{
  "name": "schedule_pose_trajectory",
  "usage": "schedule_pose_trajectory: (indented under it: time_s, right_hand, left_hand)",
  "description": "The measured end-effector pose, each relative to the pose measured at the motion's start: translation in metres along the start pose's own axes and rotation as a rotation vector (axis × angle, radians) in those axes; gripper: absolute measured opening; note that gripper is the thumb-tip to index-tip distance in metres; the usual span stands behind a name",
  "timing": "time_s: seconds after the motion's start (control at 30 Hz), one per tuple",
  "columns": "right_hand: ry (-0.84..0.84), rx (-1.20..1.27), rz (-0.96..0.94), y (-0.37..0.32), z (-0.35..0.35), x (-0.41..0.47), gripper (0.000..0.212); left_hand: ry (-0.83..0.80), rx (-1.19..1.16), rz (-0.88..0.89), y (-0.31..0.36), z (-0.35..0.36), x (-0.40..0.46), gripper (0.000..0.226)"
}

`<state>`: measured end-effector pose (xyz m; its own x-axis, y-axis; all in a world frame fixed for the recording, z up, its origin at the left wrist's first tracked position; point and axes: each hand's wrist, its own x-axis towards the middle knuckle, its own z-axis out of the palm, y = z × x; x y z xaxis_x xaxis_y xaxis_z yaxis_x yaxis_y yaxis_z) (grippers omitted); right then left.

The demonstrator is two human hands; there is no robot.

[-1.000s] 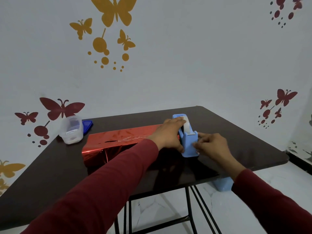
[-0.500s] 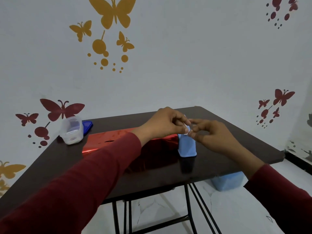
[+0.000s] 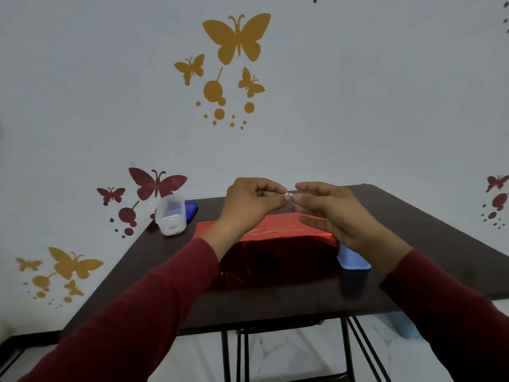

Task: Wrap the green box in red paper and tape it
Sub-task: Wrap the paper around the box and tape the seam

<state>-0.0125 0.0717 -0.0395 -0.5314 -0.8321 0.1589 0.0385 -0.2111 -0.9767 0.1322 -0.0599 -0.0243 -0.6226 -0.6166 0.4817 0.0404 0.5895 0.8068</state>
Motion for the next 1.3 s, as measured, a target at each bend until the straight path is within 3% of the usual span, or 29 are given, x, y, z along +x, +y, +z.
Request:
schedule_pose_trajectory:
  time_s: [0.17,0.4,0.6,0.8,0.87,0.97,1.1,1.2,1.3]
  right_hand:
    - [0.098,-0.030,-0.013,0.013,0.035,0.021,0.027]
    - [-0.037,-0.224,0.086,0.021,0.075,0.049,0.041]
    - [-0.025,-0.441,0.159,0.020,0.094,0.070,0.037]
    - [-0.079,-0.503,0.267,0.022,0.106,0.087,0.035]
    - [-0.082,-0.535,0.294,0.022,0.106,0.092,0.031]
    - [-0.134,-0.538,0.361,0.023,0.107,0.095,0.026]
    - [-0.137,-0.478,0.399,0.030,0.111,0.102,0.025]
    - [-0.137,-0.483,0.400,0.035,0.114,0.106,0.019]
    - [-0.141,-0.527,0.391,0.040,0.115,0.108,0.018]
  left_hand:
    - [0.150,0.022,-0.097,-0.022,-0.028,-0.007,0.006]
    - [0.210,-0.010,-0.273,-0.052,-0.061,-0.011,0.005]
    - [0.239,0.044,-0.349,-0.062,-0.068,-0.009,0.004]
    - [0.247,0.176,-0.422,-0.085,-0.074,-0.010,0.004]
    - [0.267,0.308,-0.410,-0.096,-0.078,-0.011,0.007]
    - [0.262,0.310,-0.348,-0.109,-0.077,-0.022,0.002]
    - [0.205,0.503,-0.085,-0.123,-0.065,-0.042,0.031]
    - [0.205,0.703,0.062,-0.138,-0.060,-0.050,0.040]
    - [0.266,0.722,0.119,-0.156,-0.060,-0.057,0.040]
